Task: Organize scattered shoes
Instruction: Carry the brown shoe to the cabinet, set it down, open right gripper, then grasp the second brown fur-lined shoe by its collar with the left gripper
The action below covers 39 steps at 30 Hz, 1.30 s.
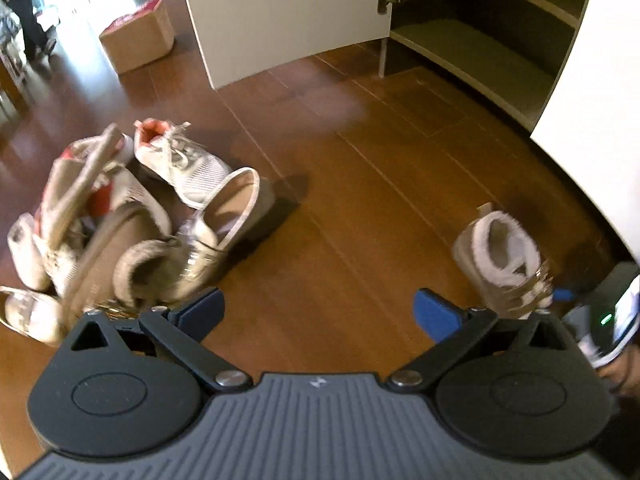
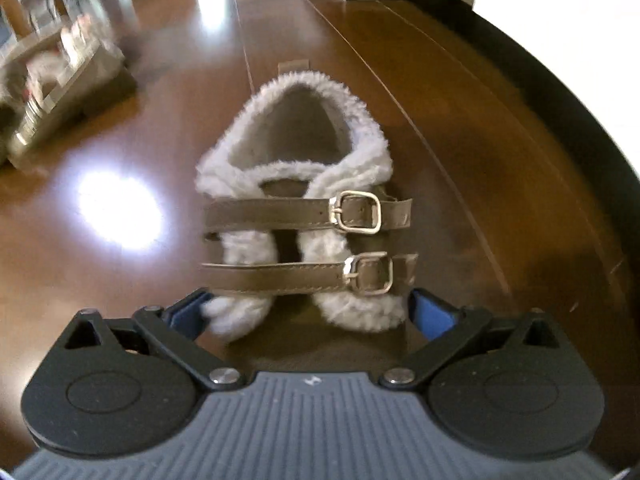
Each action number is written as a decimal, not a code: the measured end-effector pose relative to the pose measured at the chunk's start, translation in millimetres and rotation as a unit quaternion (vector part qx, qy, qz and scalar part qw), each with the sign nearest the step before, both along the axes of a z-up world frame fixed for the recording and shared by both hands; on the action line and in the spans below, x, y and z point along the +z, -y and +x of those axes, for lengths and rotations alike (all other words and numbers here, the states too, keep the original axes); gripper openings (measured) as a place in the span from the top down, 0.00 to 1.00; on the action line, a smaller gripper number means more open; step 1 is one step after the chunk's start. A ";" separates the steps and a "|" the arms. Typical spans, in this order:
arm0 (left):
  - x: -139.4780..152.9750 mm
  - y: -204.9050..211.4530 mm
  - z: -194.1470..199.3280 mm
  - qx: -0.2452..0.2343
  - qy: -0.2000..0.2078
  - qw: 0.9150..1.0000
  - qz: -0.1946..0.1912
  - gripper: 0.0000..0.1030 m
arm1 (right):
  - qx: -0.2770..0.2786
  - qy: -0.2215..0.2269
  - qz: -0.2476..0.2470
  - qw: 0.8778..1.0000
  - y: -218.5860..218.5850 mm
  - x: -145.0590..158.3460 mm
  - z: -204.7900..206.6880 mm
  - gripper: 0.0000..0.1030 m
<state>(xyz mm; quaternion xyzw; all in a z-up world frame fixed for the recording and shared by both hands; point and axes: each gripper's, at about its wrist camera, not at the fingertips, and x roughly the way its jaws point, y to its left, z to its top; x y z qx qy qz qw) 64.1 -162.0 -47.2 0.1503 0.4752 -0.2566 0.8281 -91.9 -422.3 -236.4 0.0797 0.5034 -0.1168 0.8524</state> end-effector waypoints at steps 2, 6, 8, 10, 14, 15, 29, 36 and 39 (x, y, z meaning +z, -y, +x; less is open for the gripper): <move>-4.3 2.9 -2.0 0.005 -0.007 1.000 -0.006 0.01 | 0.025 0.009 0.000 1.000 7.7 -0.5 0.3 0.17; -18.6 0.6 -2.4 0.012 -0.030 0.999 -0.006 0.01 | 0.060 0.012 -0.003 0.998 36.2 -1.4 2.1 0.18; -26.8 -1.9 -3.1 0.016 -0.035 0.999 0.005 0.01 | 0.058 0.012 -0.007 0.998 55.6 -1.3 5.4 0.18; -31.4 -3.4 -3.5 0.018 -0.038 0.999 0.011 0.01 | 0.065 0.011 -0.013 0.998 69.5 -5.7 16.3 0.18; -37.4 -3.0 -3.1 0.023 -0.045 0.999 0.017 0.01 | 0.120 0.003 -0.023 0.992 80.9 -12.8 24.5 0.18; -38.1 -3.0 -3.5 0.023 -0.046 0.999 0.017 0.01 | 0.129 0.002 -0.027 0.991 81.1 -12.9 24.4 0.18; -46.9 -8.8 -1.8 0.032 -0.044 0.998 0.030 0.01 | 0.122 -0.003 -0.024 0.992 95.3 -15.5 32.0 0.12; -61.0 -38.4 6.5 0.053 0.005 0.995 0.087 0.01 | -0.010 0.058 -0.028 0.998 82.0 31.7 3.7 0.01; -77.9 -56.9 11.1 0.065 0.083 0.980 0.167 0.01 | -0.062 0.096 -0.024 0.993 67.5 53.1 -17.7 0.01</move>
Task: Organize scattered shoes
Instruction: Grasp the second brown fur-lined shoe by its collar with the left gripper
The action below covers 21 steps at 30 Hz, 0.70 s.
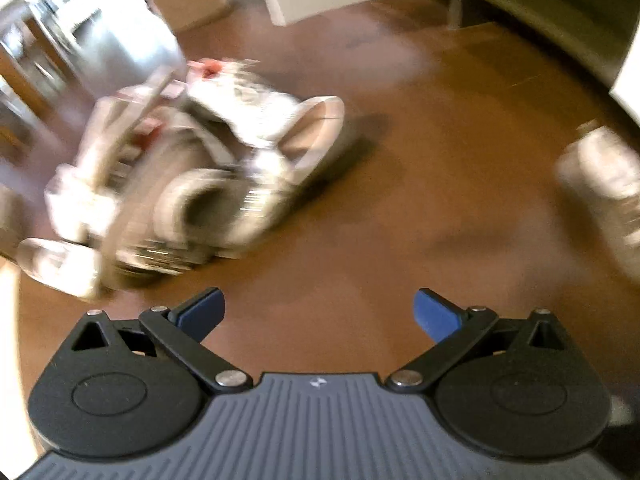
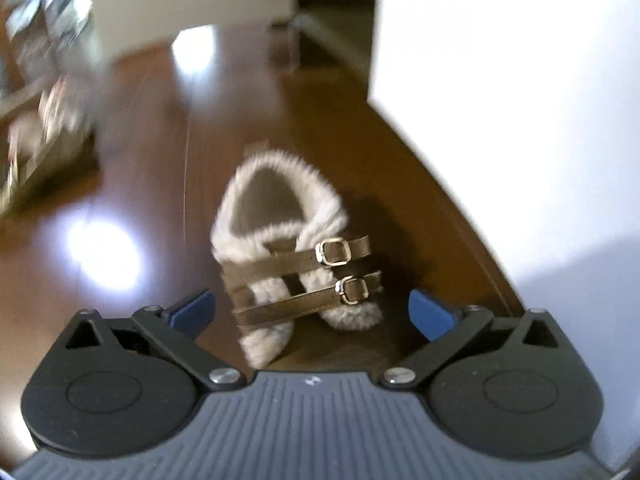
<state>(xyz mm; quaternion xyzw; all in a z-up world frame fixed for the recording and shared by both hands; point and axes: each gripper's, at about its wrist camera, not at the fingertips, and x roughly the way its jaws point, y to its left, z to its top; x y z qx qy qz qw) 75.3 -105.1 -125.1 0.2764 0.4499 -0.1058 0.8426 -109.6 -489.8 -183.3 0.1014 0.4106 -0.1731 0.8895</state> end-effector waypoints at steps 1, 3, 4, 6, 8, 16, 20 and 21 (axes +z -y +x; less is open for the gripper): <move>-5.3 -2.8 0.9 0.000 0.020 0.999 0.026 0.01 | -0.014 0.018 0.006 1.000 -8.2 7.4 -10.6 0.01; -30.7 -10.2 8.2 -0.008 0.092 0.986 0.137 0.01 | -0.030 0.043 0.023 0.998 -21.7 16.3 -29.0 0.01; -41.8 -12.8 12.8 -0.018 0.118 0.977 0.174 0.01 | -0.038 0.052 0.034 0.997 -27.5 19.6 -36.9 0.01; -61.4 -16.7 22.3 -0.039 0.158 0.960 0.227 0.01 | -0.058 0.056 0.066 0.995 -33.0 19.4 -45.5 0.01; -73.4 -17.3 29.4 -0.061 0.177 0.951 0.247 0.01 | -0.075 0.050 0.105 0.990 -31.5 16.2 -49.8 0.01; -115.9 -3.9 88.0 -0.098 0.215 0.932 0.276 0.01 | -0.078 0.042 0.124 0.988 -32.0 16.6 -25.8 0.01; -125.1 -6.3 121.7 -0.062 0.193 0.939 0.277 0.53 | -0.081 0.035 0.137 0.987 -32.4 14.0 -18.8 0.01; -126.0 -8.3 130.8 -0.048 0.181 0.944 0.270 0.60 | -0.081 0.033 0.139 0.986 -32.6 13.5 -18.8 0.01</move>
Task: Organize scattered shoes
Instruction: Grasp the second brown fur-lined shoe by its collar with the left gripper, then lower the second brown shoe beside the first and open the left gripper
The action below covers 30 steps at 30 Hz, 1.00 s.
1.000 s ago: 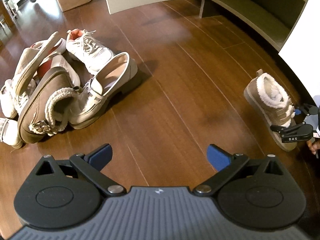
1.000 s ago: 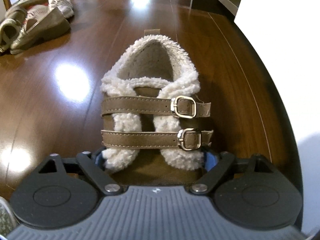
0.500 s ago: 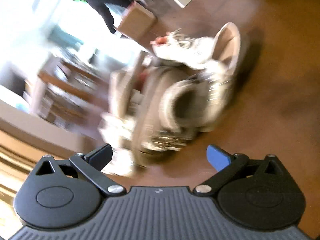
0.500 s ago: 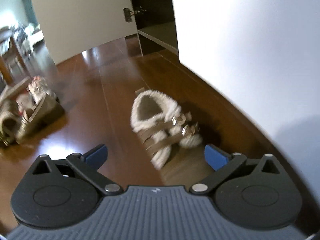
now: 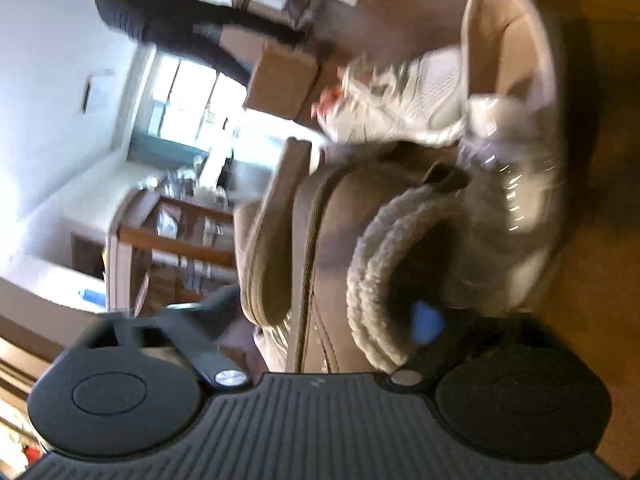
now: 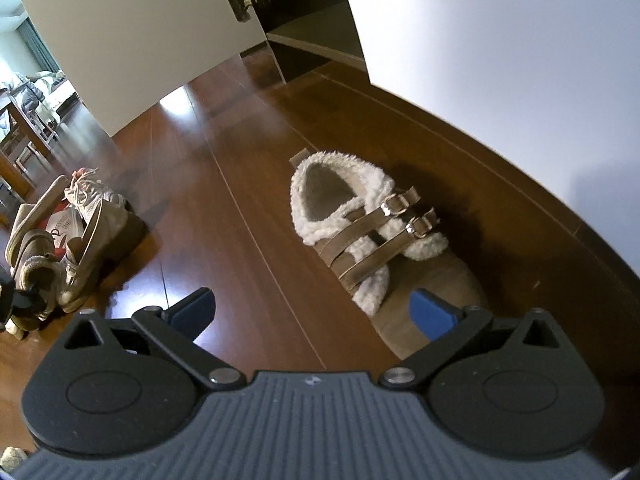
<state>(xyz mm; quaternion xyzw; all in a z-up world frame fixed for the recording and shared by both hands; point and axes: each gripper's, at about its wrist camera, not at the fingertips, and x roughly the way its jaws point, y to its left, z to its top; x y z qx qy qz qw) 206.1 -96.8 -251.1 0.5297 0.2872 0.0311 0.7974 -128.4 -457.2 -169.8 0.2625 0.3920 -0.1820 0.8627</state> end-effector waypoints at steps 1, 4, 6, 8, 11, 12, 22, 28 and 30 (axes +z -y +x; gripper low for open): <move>3.8 -2.0 6.8 0.010 -0.003 1.000 -0.016 0.63 | 0.001 -0.002 0.001 1.000 -1.3 -1.0 0.4 0.01; 23.4 -9.9 16.6 0.035 -0.018 0.997 -0.066 0.85 | 0.007 -0.002 0.005 1.000 -5.4 -1.7 -1.3 0.01; 43.0 -20.5 23.2 0.066 -0.043 0.990 -0.115 0.88 | 0.007 0.005 0.007 1.000 -7.7 0.1 -1.9 0.01; 76.8 -39.2 29.2 0.124 -0.099 0.966 -0.204 0.88 | 0.005 0.018 0.012 1.000 -8.0 3.2 -3.7 0.01; 107.2 -57.3 22.3 0.193 -0.167 0.923 -0.289 0.90 | -0.002 0.039 0.023 0.999 -6.8 7.8 -6.6 0.01; 117.7 -61.9 16.5 0.224 -0.207 0.894 -0.328 0.90 | -0.005 0.046 0.027 0.999 -5.9 9.6 -8.2 0.01; 80.5 30.3 -46.4 0.319 -0.441 0.690 -0.478 0.78 | -0.034 0.067 0.050 0.996 -0.5 22.5 -31.0 0.01; 123.7 65.4 -76.0 0.212 -0.424 0.768 -0.430 0.55 | 0.025 0.053 0.016 0.998 -16.9 33.4 -36.7 0.00; 144.7 57.7 -85.7 0.188 -0.402 0.794 -0.416 0.48 | 0.075 0.031 0.014 0.997 -34.6 25.7 -21.3 0.00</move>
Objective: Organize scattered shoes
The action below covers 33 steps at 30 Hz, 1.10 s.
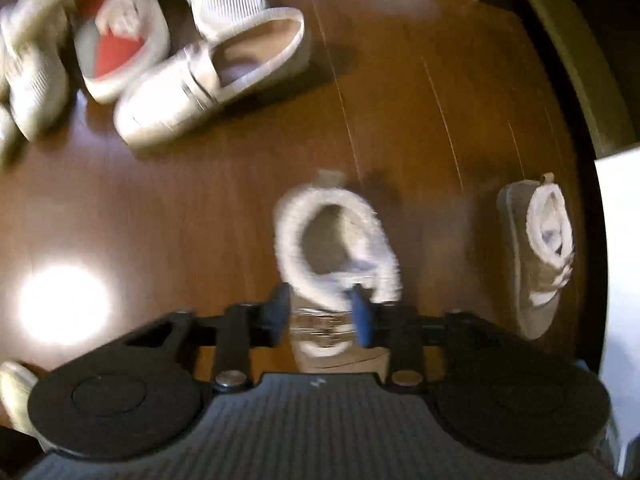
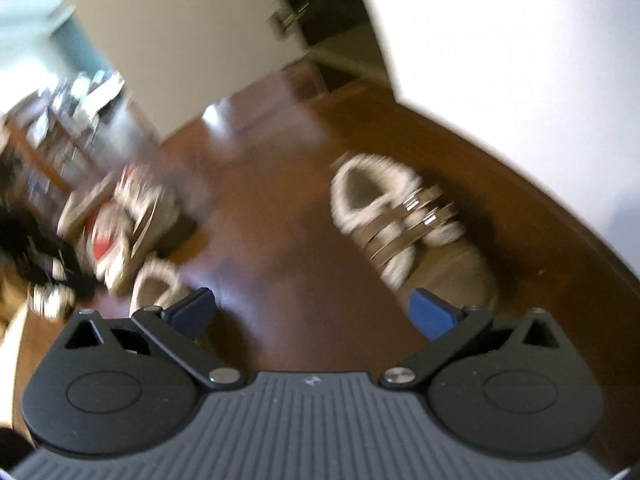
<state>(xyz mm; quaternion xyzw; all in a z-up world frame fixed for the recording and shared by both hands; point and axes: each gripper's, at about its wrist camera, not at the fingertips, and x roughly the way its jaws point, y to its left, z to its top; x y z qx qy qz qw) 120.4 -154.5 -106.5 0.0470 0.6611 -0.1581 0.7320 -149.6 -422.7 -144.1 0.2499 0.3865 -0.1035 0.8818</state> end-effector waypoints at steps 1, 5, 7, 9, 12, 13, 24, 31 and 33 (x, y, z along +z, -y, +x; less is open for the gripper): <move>15.9 -7.8 -8.1 -0.019 0.025 1.000 0.004 0.47 | 0.015 -0.004 0.000 1.000 -6.4 -3.2 5.0 0.01; 48.3 -32.6 -17.6 -0.030 0.056 0.998 -0.010 0.35 | 0.142 -0.031 -0.006 0.989 -67.8 -32.9 49.5 0.01; 56.1 -42.8 -16.6 -0.025 0.065 0.997 -0.015 0.35 | 0.189 -0.044 -0.027 0.981 -97.8 -47.1 68.7 0.01; 60.5 -50.8 -14.1 -0.021 0.075 0.997 -0.016 0.35 | 0.225 -0.047 -0.060 0.971 -126.7 -58.3 87.5 0.01; 64.0 -57.4 -13.6 -0.026 0.087 0.996 -0.016 0.35 | 0.254 -0.048 -0.106 0.960 -164.3 -70.3 116.4 0.01; 61.9 -59.3 -13.0 -0.028 0.086 0.996 -0.014 0.35 | 0.260 -0.053 -0.128 0.956 -176.7 -75.0 126.7 0.01; 44.6 -56.5 -9.5 -0.032 0.067 0.997 -0.018 0.35 | 0.275 -0.079 -0.237 0.928 -153.4 -96.3 127.7 0.17; 24.8 -22.7 -27.7 -0.079 0.047 0.996 -0.008 0.35 | 0.275 -0.110 -0.247 0.923 -74.0 -94.6 87.5 0.09; 20.6 -12.4 -32.4 -0.086 0.041 0.995 -0.011 0.35 | 0.264 -0.116 -0.259 0.922 -69.9 -94.1 75.3 0.01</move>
